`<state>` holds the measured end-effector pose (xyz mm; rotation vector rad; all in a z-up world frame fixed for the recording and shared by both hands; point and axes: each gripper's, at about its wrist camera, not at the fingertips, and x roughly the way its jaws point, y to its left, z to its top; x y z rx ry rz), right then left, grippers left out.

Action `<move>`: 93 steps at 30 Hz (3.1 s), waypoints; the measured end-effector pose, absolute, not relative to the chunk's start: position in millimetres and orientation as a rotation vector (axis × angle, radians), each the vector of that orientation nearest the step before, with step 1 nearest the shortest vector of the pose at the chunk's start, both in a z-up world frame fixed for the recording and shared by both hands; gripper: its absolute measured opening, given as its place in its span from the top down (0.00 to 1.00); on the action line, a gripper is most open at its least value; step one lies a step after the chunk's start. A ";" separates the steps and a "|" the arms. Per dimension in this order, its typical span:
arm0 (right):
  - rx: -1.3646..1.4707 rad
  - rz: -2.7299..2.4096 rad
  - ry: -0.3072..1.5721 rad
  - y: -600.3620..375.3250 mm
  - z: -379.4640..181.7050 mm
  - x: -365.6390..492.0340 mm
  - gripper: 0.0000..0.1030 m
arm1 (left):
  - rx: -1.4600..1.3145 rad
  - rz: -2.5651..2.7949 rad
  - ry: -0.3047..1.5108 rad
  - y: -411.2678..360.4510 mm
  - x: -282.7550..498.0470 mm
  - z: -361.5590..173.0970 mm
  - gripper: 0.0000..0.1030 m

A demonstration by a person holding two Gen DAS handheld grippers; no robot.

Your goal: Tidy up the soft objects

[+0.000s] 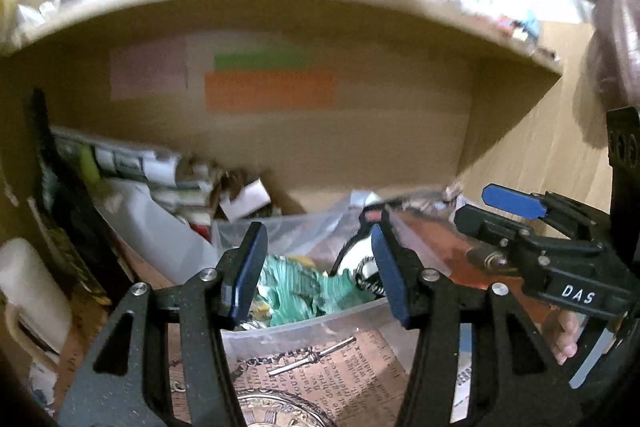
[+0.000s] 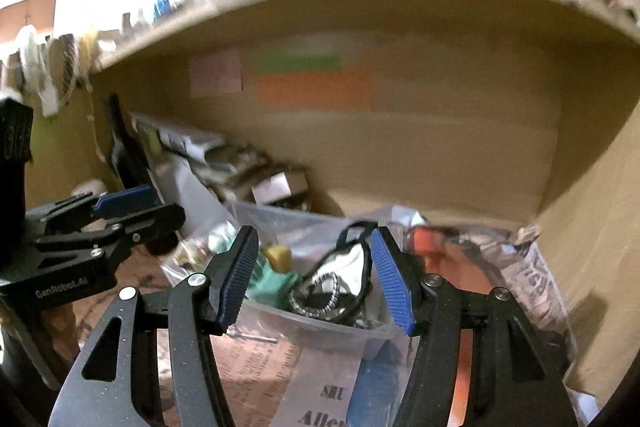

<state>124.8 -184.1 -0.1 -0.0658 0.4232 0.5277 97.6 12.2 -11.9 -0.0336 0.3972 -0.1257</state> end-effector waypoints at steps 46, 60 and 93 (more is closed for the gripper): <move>-0.009 0.482 0.232 -193.9 34.6 57.7 0.00 | -0.040 -0.050 0.225 10.7 23.6 19.0 0.00; -0.007 0.481 0.240 -191.5 34.9 57.3 0.00 | -0.041 -0.051 0.226 11.3 24.3 18.1 0.00; -0.008 0.480 0.246 -187.5 32.8 55.7 0.00 | -0.051 -0.057 0.230 11.8 26.7 16.7 0.00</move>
